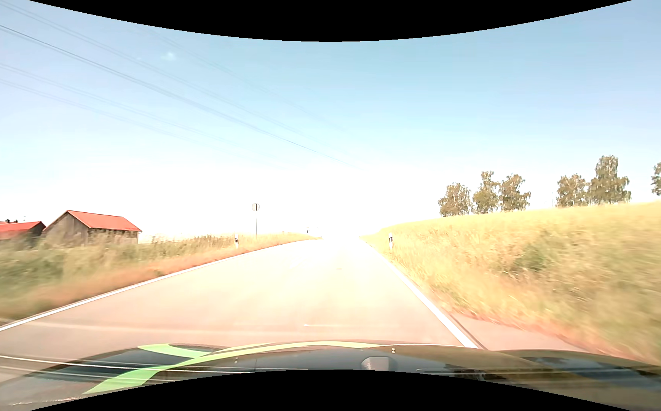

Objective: Follow the waypoints while adhering to traffic rules and regulations

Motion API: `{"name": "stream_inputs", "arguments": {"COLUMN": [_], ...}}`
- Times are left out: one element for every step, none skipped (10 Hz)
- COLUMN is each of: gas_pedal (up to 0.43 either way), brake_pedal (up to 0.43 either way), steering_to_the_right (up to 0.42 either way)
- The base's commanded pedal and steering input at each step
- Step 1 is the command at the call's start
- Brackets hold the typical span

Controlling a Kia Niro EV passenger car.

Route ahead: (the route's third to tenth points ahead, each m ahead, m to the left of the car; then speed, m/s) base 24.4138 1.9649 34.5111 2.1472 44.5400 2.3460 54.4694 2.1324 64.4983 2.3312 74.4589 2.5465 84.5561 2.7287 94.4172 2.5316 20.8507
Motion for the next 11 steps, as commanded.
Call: {"name": "stream_inputs", "arguments": {"gas_pedal": [0.11,0.118,0.15,0.157,0.157,0.157,0.15,0.138,0.13,0.13,0.13], "brake_pedal": [0.0,0.0,0.0,0.0,0.0,0.0,0.0,0.0,0.0,0.0,0.0], "steering_to_the_right": [-0.004,-0.003,-0.003,-0.004,-0.003,-0.004,-0.004,-0.004,-0.003,-0.004,-0.004]}}
